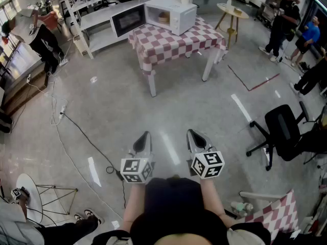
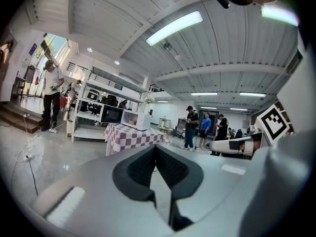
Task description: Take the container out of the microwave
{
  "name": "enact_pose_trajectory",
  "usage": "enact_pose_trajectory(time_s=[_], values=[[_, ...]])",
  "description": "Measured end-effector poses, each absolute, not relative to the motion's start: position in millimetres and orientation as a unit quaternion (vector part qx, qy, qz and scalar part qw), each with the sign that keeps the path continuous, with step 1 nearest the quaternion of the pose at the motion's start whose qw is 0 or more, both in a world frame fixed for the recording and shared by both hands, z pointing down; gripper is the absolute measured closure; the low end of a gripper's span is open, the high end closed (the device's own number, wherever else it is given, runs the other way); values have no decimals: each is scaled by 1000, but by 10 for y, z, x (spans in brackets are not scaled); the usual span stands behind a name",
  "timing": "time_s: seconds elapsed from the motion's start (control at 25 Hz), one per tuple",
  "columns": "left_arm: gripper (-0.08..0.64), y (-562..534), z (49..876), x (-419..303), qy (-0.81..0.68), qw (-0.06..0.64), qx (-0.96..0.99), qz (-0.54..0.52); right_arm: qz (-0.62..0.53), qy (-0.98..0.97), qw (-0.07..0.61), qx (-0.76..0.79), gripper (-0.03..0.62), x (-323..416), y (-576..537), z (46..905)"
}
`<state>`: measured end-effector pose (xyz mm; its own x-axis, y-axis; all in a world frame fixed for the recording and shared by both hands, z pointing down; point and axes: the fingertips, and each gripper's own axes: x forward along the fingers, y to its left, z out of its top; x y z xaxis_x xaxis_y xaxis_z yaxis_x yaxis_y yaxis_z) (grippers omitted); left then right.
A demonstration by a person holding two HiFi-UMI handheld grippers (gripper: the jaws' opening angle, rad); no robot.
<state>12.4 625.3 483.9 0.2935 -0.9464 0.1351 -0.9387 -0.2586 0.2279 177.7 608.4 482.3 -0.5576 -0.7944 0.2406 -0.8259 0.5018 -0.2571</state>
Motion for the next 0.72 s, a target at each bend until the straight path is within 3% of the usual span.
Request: enact_pose_trajectory(time_s=[0.72], values=[[551,6227,4867,288,-592,130,796,-8,190,-862,37,468,592,1870,6074,4882]])
